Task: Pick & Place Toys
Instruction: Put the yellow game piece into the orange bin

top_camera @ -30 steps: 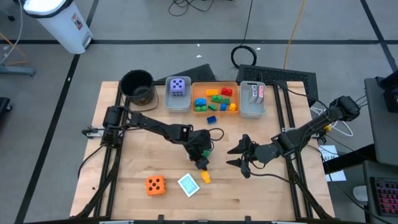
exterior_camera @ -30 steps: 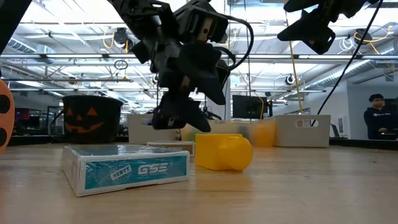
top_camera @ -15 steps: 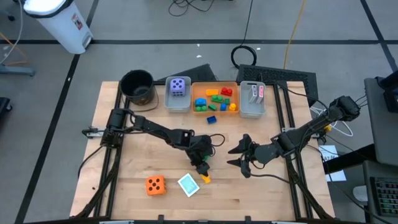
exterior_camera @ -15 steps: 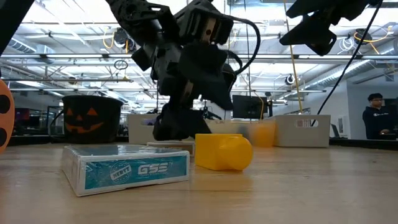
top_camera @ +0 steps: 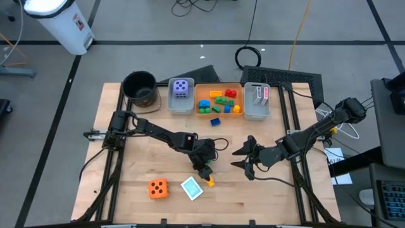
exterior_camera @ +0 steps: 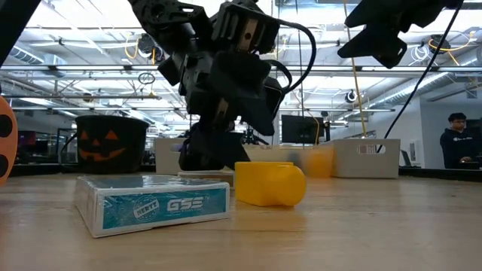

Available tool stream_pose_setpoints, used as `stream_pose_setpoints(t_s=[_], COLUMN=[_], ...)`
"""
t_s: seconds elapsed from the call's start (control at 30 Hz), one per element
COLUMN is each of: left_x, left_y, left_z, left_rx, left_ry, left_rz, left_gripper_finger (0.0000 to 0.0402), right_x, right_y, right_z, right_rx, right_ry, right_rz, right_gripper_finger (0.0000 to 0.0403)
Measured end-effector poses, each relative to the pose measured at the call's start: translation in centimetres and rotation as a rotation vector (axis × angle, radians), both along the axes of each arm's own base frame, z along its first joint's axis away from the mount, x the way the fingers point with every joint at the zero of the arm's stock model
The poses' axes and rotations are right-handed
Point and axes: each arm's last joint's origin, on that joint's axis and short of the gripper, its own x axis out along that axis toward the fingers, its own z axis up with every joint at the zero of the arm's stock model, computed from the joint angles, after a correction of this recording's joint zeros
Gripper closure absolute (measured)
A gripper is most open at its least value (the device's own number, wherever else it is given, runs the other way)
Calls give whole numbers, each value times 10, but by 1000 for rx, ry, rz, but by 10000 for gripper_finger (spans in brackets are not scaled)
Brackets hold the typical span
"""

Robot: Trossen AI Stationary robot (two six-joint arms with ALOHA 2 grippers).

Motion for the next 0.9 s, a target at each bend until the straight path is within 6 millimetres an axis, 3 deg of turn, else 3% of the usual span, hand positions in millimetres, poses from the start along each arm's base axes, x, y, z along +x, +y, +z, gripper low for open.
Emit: stream_pose_setpoints(t_s=[0.4,0.67,0.9], left_x=[1,1,1], left_y=[1,1,1], left_z=[0,0,0], left_rx=[27,44,54], left_ry=[-14,-23,-37], left_rz=[13,15,1], left_gripper_finger=[327,367,372], right_x=[0,0,0], right_y=[0,0,0], right_z=[0,0,0], right_rx=[0,1,2], right_ry=[0,1,1], right_rz=[0,2,2], right_gripper_finger=[193,193,193])
